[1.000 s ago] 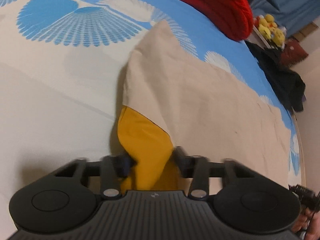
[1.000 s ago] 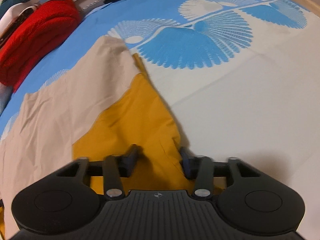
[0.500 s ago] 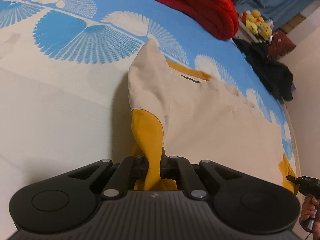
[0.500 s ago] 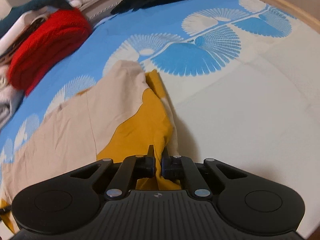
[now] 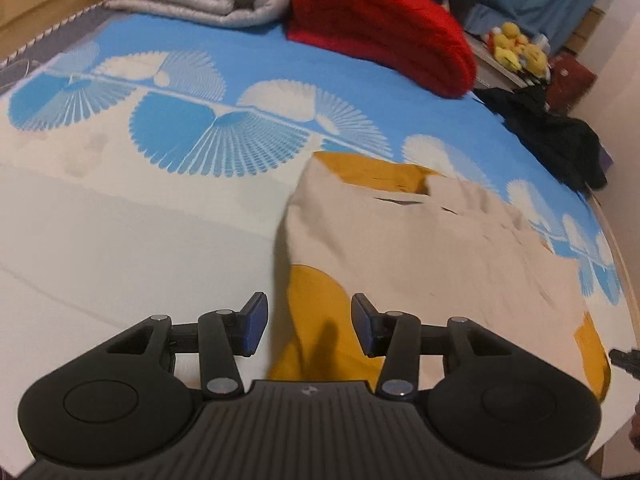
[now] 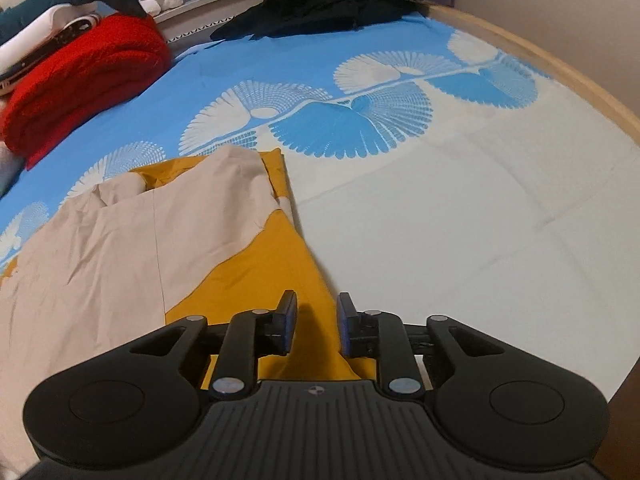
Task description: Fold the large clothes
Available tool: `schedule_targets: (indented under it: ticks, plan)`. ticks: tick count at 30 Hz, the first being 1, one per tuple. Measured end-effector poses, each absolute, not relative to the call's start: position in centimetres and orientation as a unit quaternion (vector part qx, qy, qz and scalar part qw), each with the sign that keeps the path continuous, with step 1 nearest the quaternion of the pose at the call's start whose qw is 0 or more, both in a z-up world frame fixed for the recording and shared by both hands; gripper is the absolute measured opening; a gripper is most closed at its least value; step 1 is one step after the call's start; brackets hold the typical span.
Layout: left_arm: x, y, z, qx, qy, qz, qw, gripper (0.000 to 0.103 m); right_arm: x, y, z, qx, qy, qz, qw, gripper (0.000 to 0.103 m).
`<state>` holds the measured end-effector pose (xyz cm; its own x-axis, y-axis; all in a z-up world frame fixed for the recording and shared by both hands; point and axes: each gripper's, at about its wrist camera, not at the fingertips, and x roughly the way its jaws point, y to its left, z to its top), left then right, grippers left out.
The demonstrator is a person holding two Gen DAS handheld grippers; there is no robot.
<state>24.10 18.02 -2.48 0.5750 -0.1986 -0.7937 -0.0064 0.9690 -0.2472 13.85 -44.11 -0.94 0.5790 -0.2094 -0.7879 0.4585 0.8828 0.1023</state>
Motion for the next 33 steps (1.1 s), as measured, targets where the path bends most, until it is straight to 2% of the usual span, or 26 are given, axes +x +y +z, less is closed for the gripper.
schedule_targets:
  ticks: [3,5,8,9,10,13,16,17,20,22,23,25,26,30,33]
  plan:
    - [22.4,16.4,-1.2,-0.052,0.451,-0.057,0.889,0.059,13.3,-45.3,-1.9,0.172,0.441,-0.178,0.863,0.036]
    - [21.1,15.7,-1.9,-0.059,0.448,-0.060,0.890,0.063,13.1,-45.8,-2.8,0.188,0.455,-0.169,0.854,0.036]
    - [19.3,15.6,-5.5,-0.093,0.443,-0.034,0.891,0.063,12.9,-45.6,-3.7,0.181,0.471,-0.156,0.849,0.036]
    - [19.9,15.4,-6.9,-0.078,0.493,-0.019,0.866,0.060,12.9,-45.3,-3.8,0.171,0.472,-0.154,0.851,0.036]
    - [20.1,15.3,-7.3,-0.067,0.501,-0.006,0.863,0.060,12.8,-45.2,-3.9,0.162,0.473,-0.152,0.852,0.036]
    - [20.4,15.9,-6.9,-0.064,0.471,0.014,0.880,0.069,12.5,-45.0,-4.1,0.150,0.476,-0.150,0.854,0.026]
    - [21.0,16.3,-8.3,-0.087,0.508,0.024,0.857,0.070,12.3,-45.2,-4.0,0.143,0.477,-0.138,0.856,0.018]
    - [21.1,16.3,-8.6,-0.093,0.513,0.024,0.853,0.069,12.2,-45.3,-4.0,0.141,0.477,-0.134,0.857,0.012]
    - [21.5,16.2,-8.9,-0.105,0.515,0.022,0.851,0.067,11.8,-45.5,-3.9,0.143,0.475,-0.121,0.860,0.003]
    - [21.7,16.1,-9.1,-0.112,0.516,0.017,0.849,0.052,11.5,-45.6,-3.7,0.137,0.471,-0.115,0.864,0.002]
    - [21.9,16.1,-9.3,-0.114,0.516,0.016,0.849,0.035,11.3,-45.6,-3.5,0.136,0.467,-0.113,0.866,0.002]
    - [21.7,15.7,-9.0,-0.112,0.505,0.016,0.856,0.015,11.1,-45.8,-3.4,0.137,0.464,-0.111,0.868,0.001]
    - [21.6,15.4,-8.7,-0.106,0.495,0.016,0.862,0.000,11.0,-45.9,-3.3,0.138,0.461,-0.111,0.869,0.001]
    - [20.9,15.0,-6.5,-0.092,0.422,0.012,0.902,0.000,10.7,-46.1,-2.9,0.141,0.450,-0.121,0.873,0.000]
    - [21.3,14.9,-8.4,-0.063,0.480,0.030,0.874,0.001,10.8,-46.1,-3.6,0.137,0.467,-0.133,0.863,0.000]
